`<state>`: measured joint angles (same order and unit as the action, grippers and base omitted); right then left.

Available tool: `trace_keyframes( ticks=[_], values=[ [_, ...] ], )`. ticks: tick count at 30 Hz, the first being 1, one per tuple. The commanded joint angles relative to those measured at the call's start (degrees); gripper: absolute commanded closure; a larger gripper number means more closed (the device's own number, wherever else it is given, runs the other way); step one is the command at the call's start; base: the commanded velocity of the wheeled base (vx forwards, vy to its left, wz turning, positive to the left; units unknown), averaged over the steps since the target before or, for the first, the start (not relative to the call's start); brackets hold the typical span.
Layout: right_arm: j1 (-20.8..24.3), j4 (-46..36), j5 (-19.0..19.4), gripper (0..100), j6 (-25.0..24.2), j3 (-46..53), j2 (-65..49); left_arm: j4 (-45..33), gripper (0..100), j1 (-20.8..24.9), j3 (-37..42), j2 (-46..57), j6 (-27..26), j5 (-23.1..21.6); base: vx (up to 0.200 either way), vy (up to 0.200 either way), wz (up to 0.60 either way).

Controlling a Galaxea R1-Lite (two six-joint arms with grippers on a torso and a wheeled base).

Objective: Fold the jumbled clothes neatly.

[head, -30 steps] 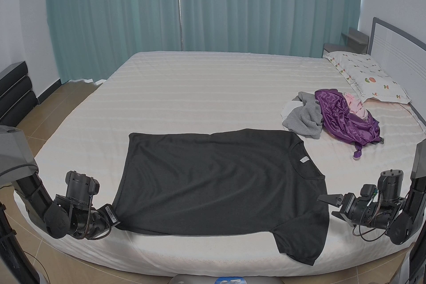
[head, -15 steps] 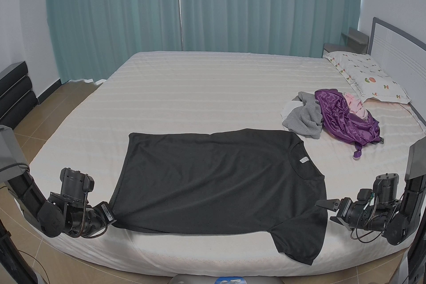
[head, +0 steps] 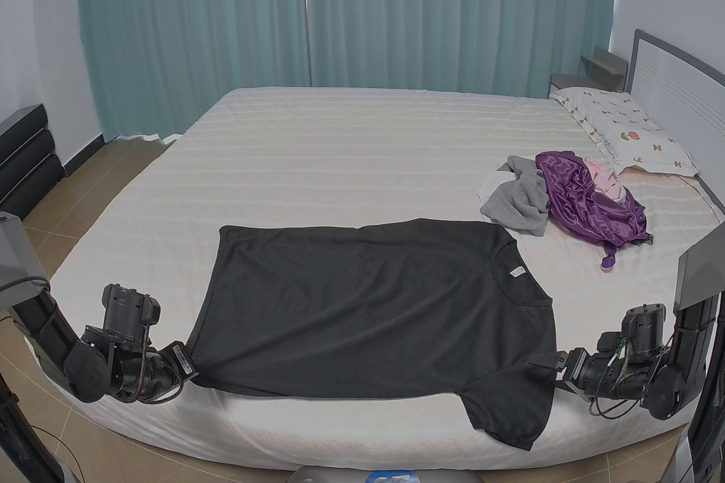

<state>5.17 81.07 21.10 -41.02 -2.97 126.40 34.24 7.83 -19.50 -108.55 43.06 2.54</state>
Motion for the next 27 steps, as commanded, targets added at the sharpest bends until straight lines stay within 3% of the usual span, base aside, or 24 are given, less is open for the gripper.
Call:
trace_keyframes(
  ticks=[1,4,5,9,17,27],
  values=[
    [1.2,1.0,-0.1,0,0.2,0.2,3.1,0.1,100,0.0,0.1,-0.1,0.0,0.0,0.000,0.000,0.00],
    [1.6,2.3,-0.7,0,0.5,0.5,4.8,0.1,100,0.1,0.1,0.0,0.1,0.0,0.000,0.000,0.00],
    [1.6,2.4,-1.0,100,0.6,0.5,5.2,0.1,100,0.1,0.1,-0.1,0.1,0.0,0.000,0.000,0.00],
    [2.2,5.0,-3.9,100,1.3,1.2,7.5,0.1,100,0.2,0.2,-0.1,0.1,0.0,0.000,0.000,0.00],
    [0.9,4.2,-4.1,100,4.1,3.0,5.2,0.1,100,0.3,0.3,0.0,0.1,0.0,0.000,0.000,0.00],
    [-0.6,-2.7,-4.0,100,8.2,3.0,0.1,0.1,100,0.4,0.3,-0.1,0.1,-0.1,0.000,0.000,0.00]
  ],
)
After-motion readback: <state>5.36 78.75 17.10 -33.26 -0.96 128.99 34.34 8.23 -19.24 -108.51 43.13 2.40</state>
